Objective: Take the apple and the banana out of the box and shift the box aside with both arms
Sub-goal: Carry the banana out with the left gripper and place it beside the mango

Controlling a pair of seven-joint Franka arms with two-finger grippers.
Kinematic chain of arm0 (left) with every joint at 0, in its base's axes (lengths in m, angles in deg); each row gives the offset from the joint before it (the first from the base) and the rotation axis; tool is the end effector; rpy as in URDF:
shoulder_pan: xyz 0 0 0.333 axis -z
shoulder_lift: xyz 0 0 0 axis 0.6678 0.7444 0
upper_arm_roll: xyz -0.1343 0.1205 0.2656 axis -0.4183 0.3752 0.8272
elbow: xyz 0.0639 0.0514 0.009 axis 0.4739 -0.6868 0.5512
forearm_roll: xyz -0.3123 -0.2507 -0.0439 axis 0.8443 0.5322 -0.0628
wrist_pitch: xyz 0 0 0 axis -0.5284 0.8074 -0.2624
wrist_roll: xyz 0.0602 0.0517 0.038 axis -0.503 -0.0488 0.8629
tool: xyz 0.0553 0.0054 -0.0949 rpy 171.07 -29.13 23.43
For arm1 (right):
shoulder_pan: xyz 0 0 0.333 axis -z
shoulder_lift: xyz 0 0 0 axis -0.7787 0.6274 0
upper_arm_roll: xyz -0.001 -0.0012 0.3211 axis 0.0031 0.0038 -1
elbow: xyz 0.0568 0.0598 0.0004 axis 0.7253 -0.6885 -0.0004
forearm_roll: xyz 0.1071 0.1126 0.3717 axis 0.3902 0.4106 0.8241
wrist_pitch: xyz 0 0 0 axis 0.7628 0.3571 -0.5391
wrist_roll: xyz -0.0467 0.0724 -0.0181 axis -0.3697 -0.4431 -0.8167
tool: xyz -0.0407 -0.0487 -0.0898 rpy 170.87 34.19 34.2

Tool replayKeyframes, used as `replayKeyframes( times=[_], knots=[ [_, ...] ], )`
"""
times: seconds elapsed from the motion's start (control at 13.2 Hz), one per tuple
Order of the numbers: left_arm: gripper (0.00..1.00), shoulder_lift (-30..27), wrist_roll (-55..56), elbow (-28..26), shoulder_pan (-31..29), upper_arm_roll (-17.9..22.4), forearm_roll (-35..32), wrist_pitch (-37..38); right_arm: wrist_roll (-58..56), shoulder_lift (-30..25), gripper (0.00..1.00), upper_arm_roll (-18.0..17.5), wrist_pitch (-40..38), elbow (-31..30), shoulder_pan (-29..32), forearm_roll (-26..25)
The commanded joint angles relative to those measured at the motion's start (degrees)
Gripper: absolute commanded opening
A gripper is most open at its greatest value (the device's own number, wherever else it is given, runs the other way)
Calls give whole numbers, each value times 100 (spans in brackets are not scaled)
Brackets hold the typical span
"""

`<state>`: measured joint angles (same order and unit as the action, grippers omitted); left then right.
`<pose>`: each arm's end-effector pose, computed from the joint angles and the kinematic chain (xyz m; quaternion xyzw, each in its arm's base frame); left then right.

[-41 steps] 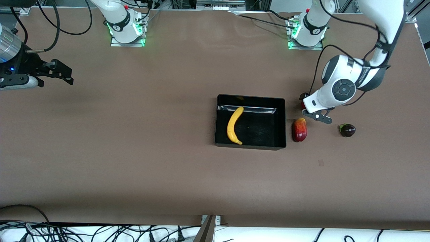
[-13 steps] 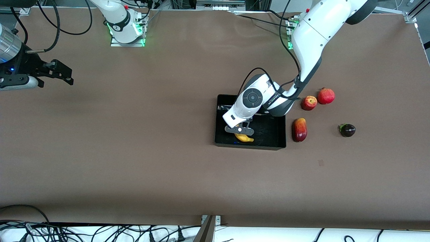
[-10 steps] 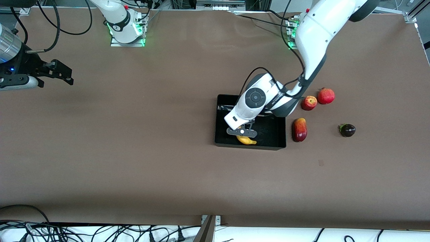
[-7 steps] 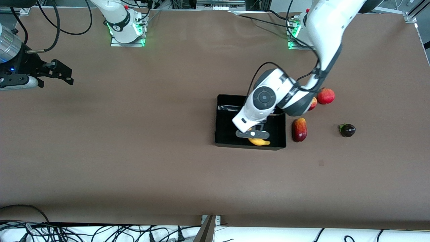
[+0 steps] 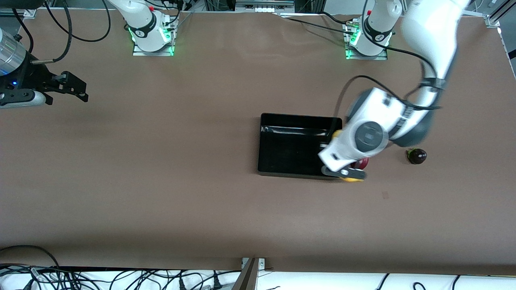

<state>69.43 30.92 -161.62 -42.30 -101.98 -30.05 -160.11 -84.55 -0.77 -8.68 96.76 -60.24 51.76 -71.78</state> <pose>0.6572 -0.2069 0.3230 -0.9876 0.0800 0.1330 0.0240 0.5637 0.0345 0.6014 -0.9987 -0.0498 -0.0047 0.0020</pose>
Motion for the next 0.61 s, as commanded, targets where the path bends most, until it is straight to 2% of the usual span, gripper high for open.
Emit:
replayKeyframes(
  times=[0.0, 0.23, 0.53],
  knots=[
    [0, -88, -1233, -273, -581, -60, -569, 147, 20, -1, 100, -54, 5, 37, 52, -21],
    [0, 0, -2186, -598, -1205, -52, -712, -194, 20, -1, 100, -54, 14, 37, 52, -21],
    [2, -61, -3189, -2020, -2041, -61, -835, -2196, 2, 8, 100, -27, 66, 37, 70, -30]
  ],
)
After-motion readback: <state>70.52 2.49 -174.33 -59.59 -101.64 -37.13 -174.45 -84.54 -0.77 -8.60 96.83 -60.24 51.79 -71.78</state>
